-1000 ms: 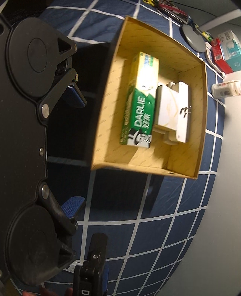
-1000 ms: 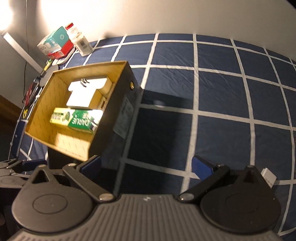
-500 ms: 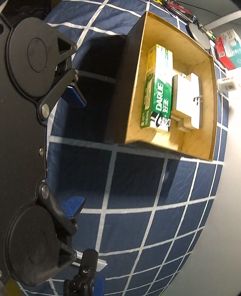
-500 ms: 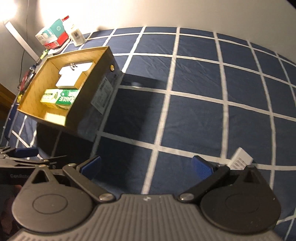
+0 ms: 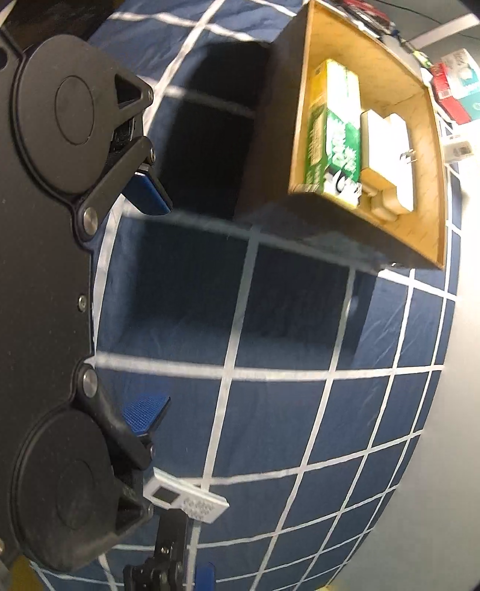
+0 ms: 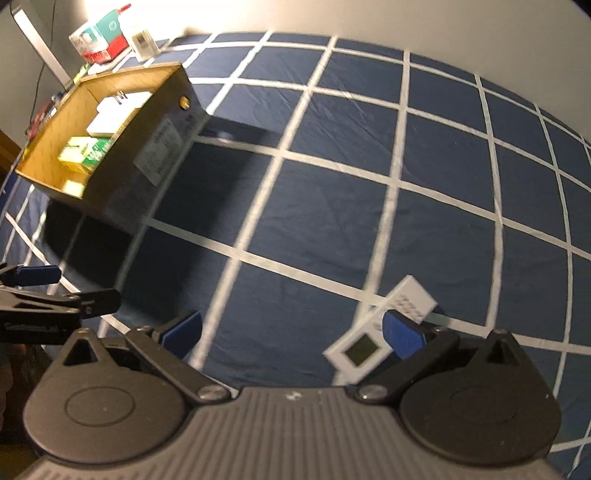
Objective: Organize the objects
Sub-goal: 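Move the right tool toward the white remote with an LCD screen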
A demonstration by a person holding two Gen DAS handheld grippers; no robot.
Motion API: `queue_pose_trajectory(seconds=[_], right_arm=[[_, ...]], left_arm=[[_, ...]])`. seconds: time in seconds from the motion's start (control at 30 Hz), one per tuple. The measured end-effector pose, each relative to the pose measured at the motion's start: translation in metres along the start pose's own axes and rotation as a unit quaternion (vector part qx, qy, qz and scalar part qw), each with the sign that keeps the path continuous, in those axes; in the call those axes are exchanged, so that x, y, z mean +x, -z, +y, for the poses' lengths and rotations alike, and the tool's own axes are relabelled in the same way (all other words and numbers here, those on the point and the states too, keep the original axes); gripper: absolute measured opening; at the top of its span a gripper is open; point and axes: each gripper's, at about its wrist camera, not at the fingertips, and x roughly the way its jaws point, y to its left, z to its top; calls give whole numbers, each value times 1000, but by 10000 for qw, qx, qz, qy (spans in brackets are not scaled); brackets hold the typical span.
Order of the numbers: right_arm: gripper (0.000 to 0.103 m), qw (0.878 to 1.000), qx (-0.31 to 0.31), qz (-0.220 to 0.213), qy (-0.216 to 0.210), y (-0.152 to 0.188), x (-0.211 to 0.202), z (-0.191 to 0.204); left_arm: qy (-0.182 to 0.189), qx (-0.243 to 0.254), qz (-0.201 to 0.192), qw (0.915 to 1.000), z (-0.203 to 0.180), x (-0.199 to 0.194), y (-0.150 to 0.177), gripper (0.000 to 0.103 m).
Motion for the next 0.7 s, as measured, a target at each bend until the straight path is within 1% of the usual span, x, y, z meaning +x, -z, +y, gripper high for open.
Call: queue_pose_trajectory(seconds=[0.17,0.27,0.4,0.5,0.6,0.7], right_arm=[[103,9987,-425,266,-77,-1,11,-37],[103,9958,-806,442,-6,-2,20,-54],[103,9913,-1172,587,-111,-7,31,-75],[103,9875,-1425,638,-199,-11,38,-86],[102,9837,-1622,711,-307,-17,46,-94],[101,9803,-1766,808,-350,-23,58,-101]], left_arm=[[-105,-411,75,9991,-38,11,16,103],[-114,-825,106,9965,-57,19,24,103],[-232,-1163,150,9928,-86,31,35,103],[-261,-1386,197,9898,-105,41,42,103],[-337,-1500,241,9878,-122,50,47,103],[-351,-1725,311,9839,-132,59,52,103]])
